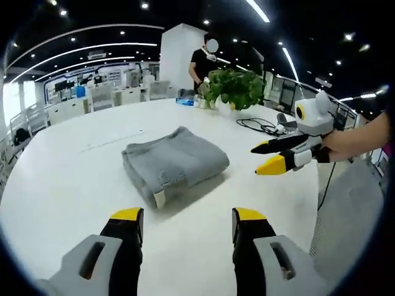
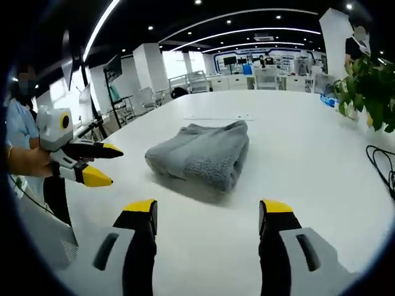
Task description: Fold the towel on the table until its edges align and the towel forms a compact rectangular stack.
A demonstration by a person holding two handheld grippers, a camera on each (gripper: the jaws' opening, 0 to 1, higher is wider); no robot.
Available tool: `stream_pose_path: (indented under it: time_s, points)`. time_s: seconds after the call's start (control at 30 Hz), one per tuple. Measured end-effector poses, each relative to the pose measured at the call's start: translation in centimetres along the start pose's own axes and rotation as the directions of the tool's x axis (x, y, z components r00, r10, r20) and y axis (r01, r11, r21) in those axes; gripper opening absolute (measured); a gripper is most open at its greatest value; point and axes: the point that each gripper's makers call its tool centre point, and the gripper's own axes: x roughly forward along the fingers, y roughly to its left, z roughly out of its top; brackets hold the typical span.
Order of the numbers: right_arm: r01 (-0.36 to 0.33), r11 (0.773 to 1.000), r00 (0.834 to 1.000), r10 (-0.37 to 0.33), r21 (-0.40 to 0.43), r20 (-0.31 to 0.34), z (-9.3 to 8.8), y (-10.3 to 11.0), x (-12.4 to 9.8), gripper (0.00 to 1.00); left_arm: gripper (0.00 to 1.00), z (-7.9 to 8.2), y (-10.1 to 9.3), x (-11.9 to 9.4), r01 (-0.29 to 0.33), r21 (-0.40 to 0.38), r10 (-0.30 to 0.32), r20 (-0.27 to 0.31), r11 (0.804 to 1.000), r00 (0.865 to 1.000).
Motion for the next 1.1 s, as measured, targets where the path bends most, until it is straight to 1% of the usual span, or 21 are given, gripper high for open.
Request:
stream_pose_path:
  time_s: [0.1,0.2,0.33,0.4,0.53,0.67,0.73,0.77,0.83,0.87,0.9,0.97,1.03,1.07,1.1]
  points:
    - [0.000,1.000,1.000,0.000,-0.004,0.000,-0.8,0.5,-1.2,0.71,0.63,-0.7,-0.2,-1.1,-0.005,0.005,0.005,-0.004,1.000,1.000]
    - [-0.007,1.000,1.000,0.007,-0.026,0.000,-1.2,1.2,-2.2,0.73,0.64,-1.0,-0.7,-2.3,-0.009,-0.004,0.009,0.014,1.000,1.000]
    - [-0.010,1.000,1.000,0.010,-0.022,0.013,-1.4,2.0,-3.5,0.74,0.67,-1.6,-1.6,-3.6,-0.013,-0.015,0.013,0.029,1.000,0.999]
    - [-0.014,0.999,1.000,0.015,-0.029,0.014,-1.5,2.3,-4.0,0.75,0.67,-1.9,-1.9,-4.0,-0.020,-0.019,0.021,0.035,1.000,0.999]
    - [-0.016,0.999,1.000,0.017,-0.043,0.017,-1.8,3.1,-5.0,0.75,0.68,-2.6,-2.7,-4.8,-0.023,-0.072,0.027,0.052,0.997,0.998]
    - [-0.015,0.999,1.000,0.016,-0.034,0.017,-2.5,3.9,-5.9,0.76,0.71,-3.2,-3.2,-5.1,-0.026,-0.095,0.031,0.057,0.995,0.998]
    - [-0.013,0.999,0.999,0.014,-0.034,0.030,-2.9,4.2,-6.3,0.76,0.75,-3.2,-3.6,-5.3,-0.021,-0.096,0.027,0.062,0.995,0.998]
    - [-0.010,1.000,0.999,0.011,-0.029,0.036,-3.0,4.4,-6.5,0.78,0.78,-3.1,-3.8,-5.3,-0.020,-0.086,0.026,0.065,0.996,0.998]
    - [-0.007,1.000,0.999,0.007,-0.008,0.038,-3.3,4.5,-6.7,0.84,0.87,-2.6,-3.9,-5.4,-0.019,-0.073,0.025,0.086,0.997,0.996]
    - [-0.005,1.000,0.999,0.005,-0.011,0.043,-3.4,4.7,-6.9,0.87,0.91,-2.3,-3.9,-5.5,-0.017,-0.075,0.025,0.099,0.997,0.995]
    - [-0.004,1.000,0.999,0.005,-0.018,0.051,-3.4,4.8,-7.0,0.90,0.94,-1.8,-3.9,-5.5,-0.020,-0.078,0.029,0.120,0.997,0.992]
    - [0.000,1.000,0.999,0.001,-0.028,0.048,-3.5,4.9,-7.1,0.95,0.99,-1.4,-4.2,-5.6,-0.015,-0.072,0.025,0.138,0.997,0.990]
    - [0.001,1.000,0.998,0.001,-0.031,0.067,-3.0,5.0,-7.2,0.99,0.99,-1.4,-4.5,-5.6,-0.004,-0.073,0.014,0.140,0.997,0.990]
    - [-0.004,0.999,0.996,0.006,-0.032,0.086,-2.6,5.2,-7.3,0.99,0.99,-1.5,-4.6,-5.6,-0.001,-0.074,0.011,0.138,0.997,0.990]
    - [0.000,1.000,0.996,0.003,-0.030,0.088,-2.6,5.2,-7.2,0.99,0.99,-1.6,-4.7,-5.5,0.001,-0.073,0.009,0.133,0.997,0.991]
